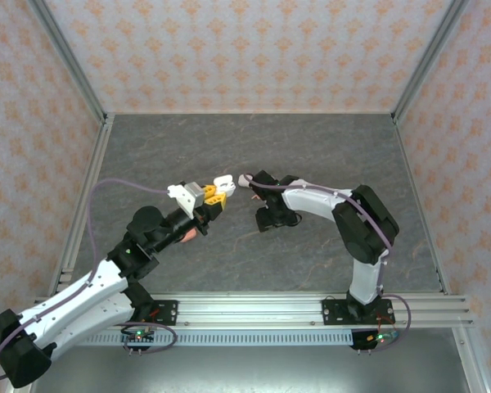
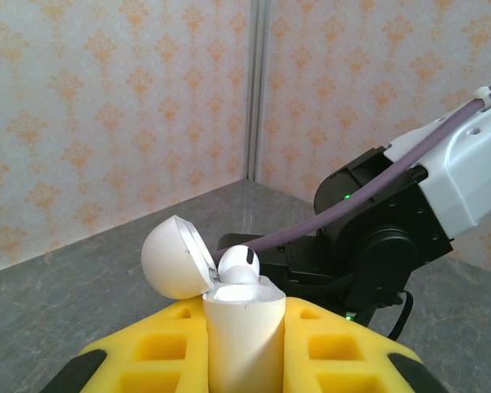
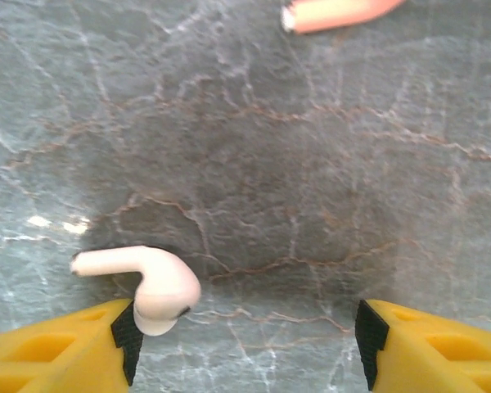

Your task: Insert wireless bluetooth earbuds into charging case

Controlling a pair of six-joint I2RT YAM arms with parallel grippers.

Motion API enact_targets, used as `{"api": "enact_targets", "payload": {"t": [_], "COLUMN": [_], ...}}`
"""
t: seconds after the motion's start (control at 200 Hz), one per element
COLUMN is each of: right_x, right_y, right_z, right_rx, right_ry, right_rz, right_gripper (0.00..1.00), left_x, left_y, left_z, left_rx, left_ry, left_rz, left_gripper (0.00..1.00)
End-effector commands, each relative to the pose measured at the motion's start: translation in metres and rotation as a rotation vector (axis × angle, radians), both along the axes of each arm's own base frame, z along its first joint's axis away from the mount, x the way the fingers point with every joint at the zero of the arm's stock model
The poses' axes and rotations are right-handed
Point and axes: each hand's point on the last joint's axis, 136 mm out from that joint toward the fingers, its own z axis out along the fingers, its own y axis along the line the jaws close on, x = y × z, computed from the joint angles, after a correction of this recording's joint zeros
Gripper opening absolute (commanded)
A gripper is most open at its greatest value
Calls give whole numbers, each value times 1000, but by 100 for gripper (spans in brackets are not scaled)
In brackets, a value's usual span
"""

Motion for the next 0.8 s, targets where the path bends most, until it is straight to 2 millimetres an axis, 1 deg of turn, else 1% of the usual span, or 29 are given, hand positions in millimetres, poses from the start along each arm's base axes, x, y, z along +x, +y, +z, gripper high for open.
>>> {"api": "enact_targets", "payload": {"t": [0.0,0.235,0.295,0.435,0.52,0.586,0.661,0.796], "right_x": [-1,3,4,3,4,5,5,11], "right_y": [-24,-42,-43,-26,-20,-13,-2,10], "right_z": [7,8,9,27,40,45,43,31], "right_rx": [-59,-71,-61,53,108,149,188,220], "right_ry": [-10,-10,-5,-27,-44,-41,-6,27], "right_rz": [-15,-43,-48,-7,-10,-21,-37,-73], "right_gripper": [70,70,69,69,69,69,68,61], "left_x": [-3,-2,-2,-2,-2,-2,-2,-2], "left_y": [-4,-6,-6,-6,-6,-5,-5,-6], "left_z": [23,23,23,23,23,23,22,22], "left_rx": [-34,-32,-33,-30,-31,-32,-36,-37], "left_ry": [-45,-40,-39,-38,-39,-42,-41,-38], "left_rz": [-26,-30,-31,-29,-27,-26,-25,-30], "left_gripper": [0,0,0,0,0,0,0,0]}}
